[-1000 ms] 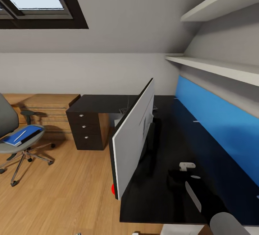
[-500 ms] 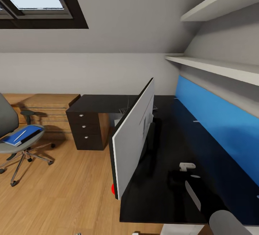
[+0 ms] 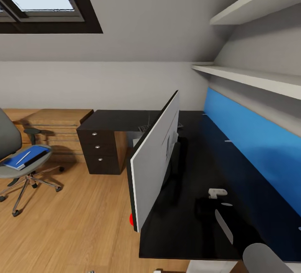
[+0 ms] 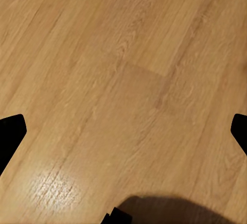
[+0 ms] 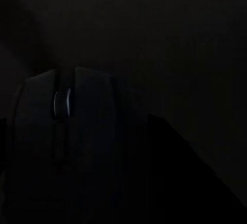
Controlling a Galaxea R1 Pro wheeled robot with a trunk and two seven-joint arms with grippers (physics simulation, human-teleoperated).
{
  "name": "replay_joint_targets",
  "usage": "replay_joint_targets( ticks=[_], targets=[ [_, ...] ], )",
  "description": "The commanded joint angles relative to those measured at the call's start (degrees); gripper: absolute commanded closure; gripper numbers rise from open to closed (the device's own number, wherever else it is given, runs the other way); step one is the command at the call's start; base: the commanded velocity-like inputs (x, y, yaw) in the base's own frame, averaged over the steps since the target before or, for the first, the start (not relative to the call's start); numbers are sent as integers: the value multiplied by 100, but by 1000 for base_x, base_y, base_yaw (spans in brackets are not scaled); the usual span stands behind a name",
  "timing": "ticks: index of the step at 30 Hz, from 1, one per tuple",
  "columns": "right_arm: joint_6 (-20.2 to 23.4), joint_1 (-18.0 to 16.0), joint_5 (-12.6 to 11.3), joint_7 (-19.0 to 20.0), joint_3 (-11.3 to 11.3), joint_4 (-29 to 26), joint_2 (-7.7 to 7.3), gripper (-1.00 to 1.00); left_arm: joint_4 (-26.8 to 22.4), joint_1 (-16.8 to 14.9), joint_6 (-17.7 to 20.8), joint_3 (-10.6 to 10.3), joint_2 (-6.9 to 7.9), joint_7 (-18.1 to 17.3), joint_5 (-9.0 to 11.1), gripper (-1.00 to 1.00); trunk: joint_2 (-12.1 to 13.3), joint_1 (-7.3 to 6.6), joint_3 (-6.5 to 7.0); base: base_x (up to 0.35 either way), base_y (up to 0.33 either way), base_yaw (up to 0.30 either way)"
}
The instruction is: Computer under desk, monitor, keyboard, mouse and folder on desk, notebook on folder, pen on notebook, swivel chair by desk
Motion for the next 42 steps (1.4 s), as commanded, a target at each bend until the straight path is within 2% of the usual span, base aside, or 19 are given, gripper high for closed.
replay_joint_targets(
  ticks=[1,18,23,31,36,42],
  targets=[
    [33,0,-64,-16,29,283,-7,100,1,-4,-34,-11,1,15,60,-100,-3,1,-7,0,0,0],
    [37,0,-64,-13,37,250,-1,100,1,-4,-34,-2,5,15,60,-100,-3,1,-7,0,0,0],
    [143,5,-70,-13,30,-289,-17,100,10,-4,-34,11,17,15,58,-100,-3,1,-7,0,0,0],
    [237,12,-73,-19,29,-567,-19,100,35,-4,-35,21,22,9,60,-100,-3,1,-7,0,0,0],
    [410,70,-73,-31,23,-1204,-19,100,36,-4,-41,24,32,7,60,-100,-3,1,-7,-2,0,0],
    [942,536,-92,-39,-63,-2372,-16,100,36,-4,-36,30,59,6,60,-100,-3,1,-7,-189,0,0]
  ],
)
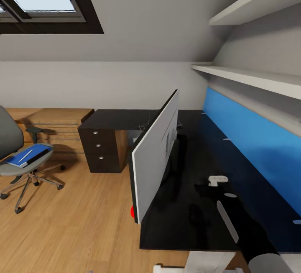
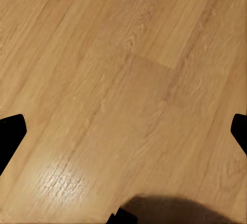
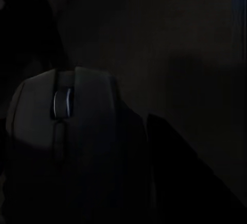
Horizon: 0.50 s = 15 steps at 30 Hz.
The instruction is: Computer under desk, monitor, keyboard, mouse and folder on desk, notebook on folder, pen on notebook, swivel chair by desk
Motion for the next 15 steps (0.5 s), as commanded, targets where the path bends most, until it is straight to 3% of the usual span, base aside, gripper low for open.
replay_joint_targets(
  ticks=[1,4,6,10,12,15],
  targets=[
    [168,98,-72,-21,-37,-280,1,100,0,-3,-33,-6,1,10,59,-100,-4,-3,-6,-299,0,0],
    [530,360,-101,-21,-115,-911,23,100,0,-3,-32,-5,3,10,59,-100,-4,-3,-6,-318,0,0],
    [774,568,-285,-21,-142,-1368,37,100,0,-3,-32,-5,3,10,59,-100,-4,-3,-6,-331,0,0],
    [941,655,-604,-27,-149,-1590,42,100,0,-3,-31,-4,4,10,59,-100,-4,-3,-6,-334,25,0],
    [1008,682,-971,-25,-134,-1672,50,100,0,-3,-31,-4,4,10,64,-100,-4,-3,-6,-336,87,0],
    [1018,685,-1068,-22,-120,-1684,57,100,0,-3,-31,-4,4,10,63,-100,-4,-3,-6,-336,108,0]
  ],
)
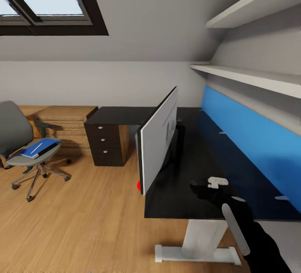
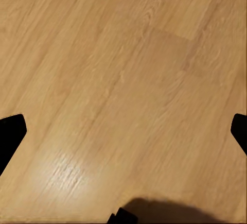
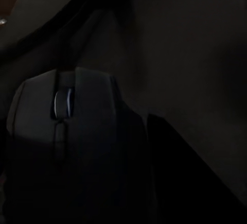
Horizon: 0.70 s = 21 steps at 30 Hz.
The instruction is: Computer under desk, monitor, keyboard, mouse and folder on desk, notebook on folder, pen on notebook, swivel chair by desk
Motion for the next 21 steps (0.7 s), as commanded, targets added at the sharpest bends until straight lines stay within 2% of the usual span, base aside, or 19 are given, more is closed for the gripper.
replay_joint_targets(
  ticks=[1,4,5,7,10,15,21],
  targets=[
    [25,-3,-56,-23,6,-8,-3,100,1,-3,-34,-6,-1,10,60,-100,-4,-4,-6,-335,122,0],
    [-22,-2,-45,-103,17,37,154,100,1,-4,-33,-6,2,10,63,-100,-4,-4,-6,-276,223,115],
    [-37,1,7,-448,19,57,393,100,1,-3,-27,-6,20,10,64,-100,-4,-4,-6,-211,275,249],
    [-44,3,13,-626,34,84,451,100,1,-3,-26,-6,25,10,64,-100,-4,-4,-6,-189,286,245],
    [-49,3,16,-783,60,130,501,100,1,-4,-17,-6,49,10,70,-100,-4,-4,-6,-128,306,111],
    [-51,6,11,-830,153,152,519,100,1,-3,-5,-6,103,8,80,-100,-4,-4,-6,-37,318,22],
    [-54,6,10,-837,463,286,519,100,1,-3,1,-6,113,7,82,-100,-4,-4,-6,-3,324,2]
  ],
)
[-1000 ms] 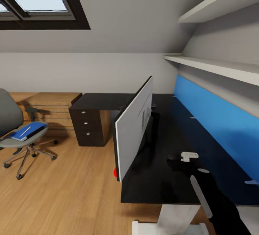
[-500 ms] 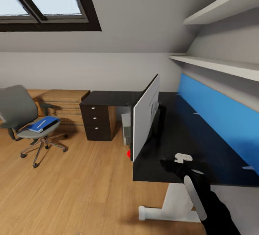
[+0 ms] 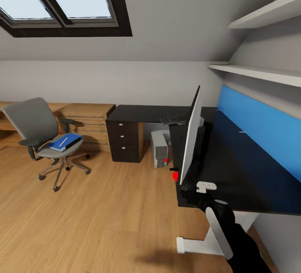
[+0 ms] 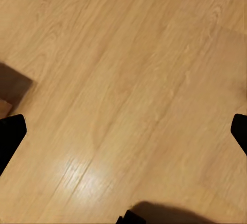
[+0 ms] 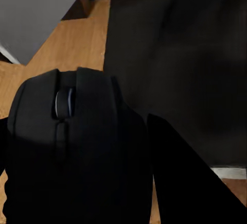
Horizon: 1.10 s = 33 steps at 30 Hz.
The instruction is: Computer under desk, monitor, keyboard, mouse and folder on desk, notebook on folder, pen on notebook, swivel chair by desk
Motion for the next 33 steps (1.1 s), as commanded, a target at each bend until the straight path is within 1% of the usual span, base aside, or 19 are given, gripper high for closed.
replay_joint_targets(
  ticks=[1,9,22,29,31,33],
  targets=[
    [13,-5,-77,-64,103,43,-5,100,3,-3,-35,-6,0,4,60,-100,-4,0,-6,0,331,0],
    [10,-5,-87,-68,443,103,-4,100,3,-3,-34,-6,0,4,60,-100,-4,0,-6,0,334,0],
    [-3,-5,-94,-60,565,116,3,100,14,-3,-36,-6,0,1,60,-100,-4,0,-6,5,335,0],
    [-302,14,-87,-74,825,152,-1,100,20,-3,-47,-6,0,1,53,-100,-4,0,-6,165,298,0],
    [-535,29,-74,-82,907,229,-4,100,20,-3,-51,-6,-6,1,51,-100,-4,0,-6,255,244,0],
    [-634,34,-68,-85,930,259,-5,100,43,-3,-52,-11,-6,1,51,-100,-4,0,-6,269,234,0]
  ],
)
